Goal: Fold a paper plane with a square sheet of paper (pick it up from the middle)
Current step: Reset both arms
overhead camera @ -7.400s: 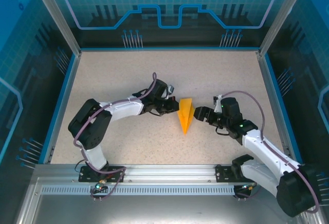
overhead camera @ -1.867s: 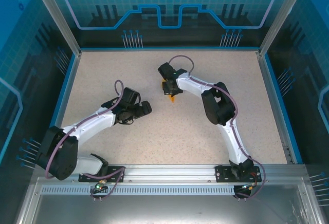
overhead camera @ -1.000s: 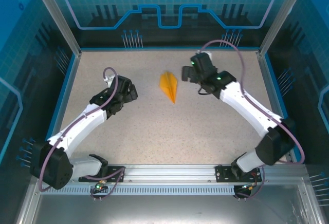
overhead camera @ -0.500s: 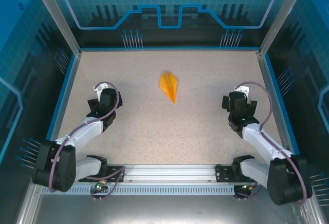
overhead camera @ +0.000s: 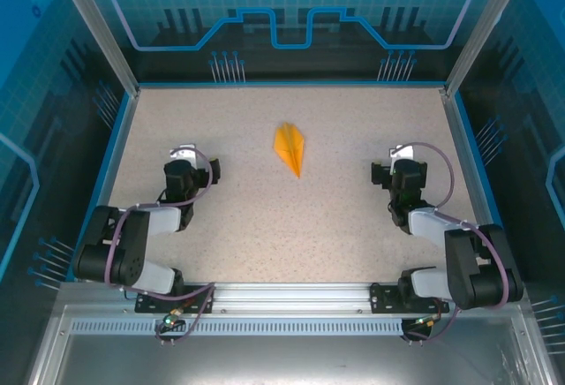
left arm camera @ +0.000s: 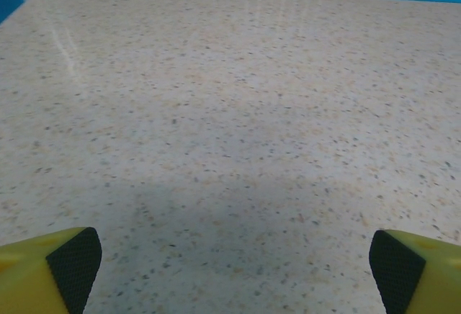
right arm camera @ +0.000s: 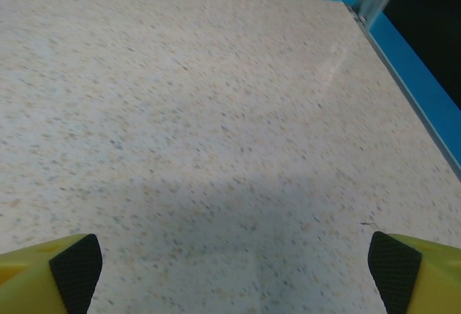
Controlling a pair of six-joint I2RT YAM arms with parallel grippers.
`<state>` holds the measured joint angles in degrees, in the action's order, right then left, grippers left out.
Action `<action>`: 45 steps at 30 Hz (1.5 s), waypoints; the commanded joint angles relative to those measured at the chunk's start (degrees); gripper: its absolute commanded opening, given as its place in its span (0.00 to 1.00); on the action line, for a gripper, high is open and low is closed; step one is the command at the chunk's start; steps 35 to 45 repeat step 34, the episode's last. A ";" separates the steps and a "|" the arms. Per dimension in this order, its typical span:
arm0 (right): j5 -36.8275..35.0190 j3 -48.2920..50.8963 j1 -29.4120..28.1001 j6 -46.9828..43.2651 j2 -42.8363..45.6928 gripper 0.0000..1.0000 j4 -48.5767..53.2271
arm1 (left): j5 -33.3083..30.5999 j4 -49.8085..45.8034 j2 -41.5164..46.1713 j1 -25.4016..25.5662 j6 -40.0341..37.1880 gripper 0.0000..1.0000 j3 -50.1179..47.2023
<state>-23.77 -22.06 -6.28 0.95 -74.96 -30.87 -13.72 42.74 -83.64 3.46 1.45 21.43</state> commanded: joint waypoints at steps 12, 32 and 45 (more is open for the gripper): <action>13.02 0.52 0.84 -1.02 -8.18 0.99 -15.66 | 5.10 3.36 -3.14 -1.69 -1.02 0.99 1.76; 12.59 -1.67 1.27 -0.13 -11.09 0.99 -14.13 | 5.81 2.38 -3.30 -2.06 -0.84 0.99 2.35; 12.78 -1.44 1.28 -0.24 -11.02 0.99 -14.58 | 5.89 2.61 -3.31 -2.06 -0.84 0.99 2.23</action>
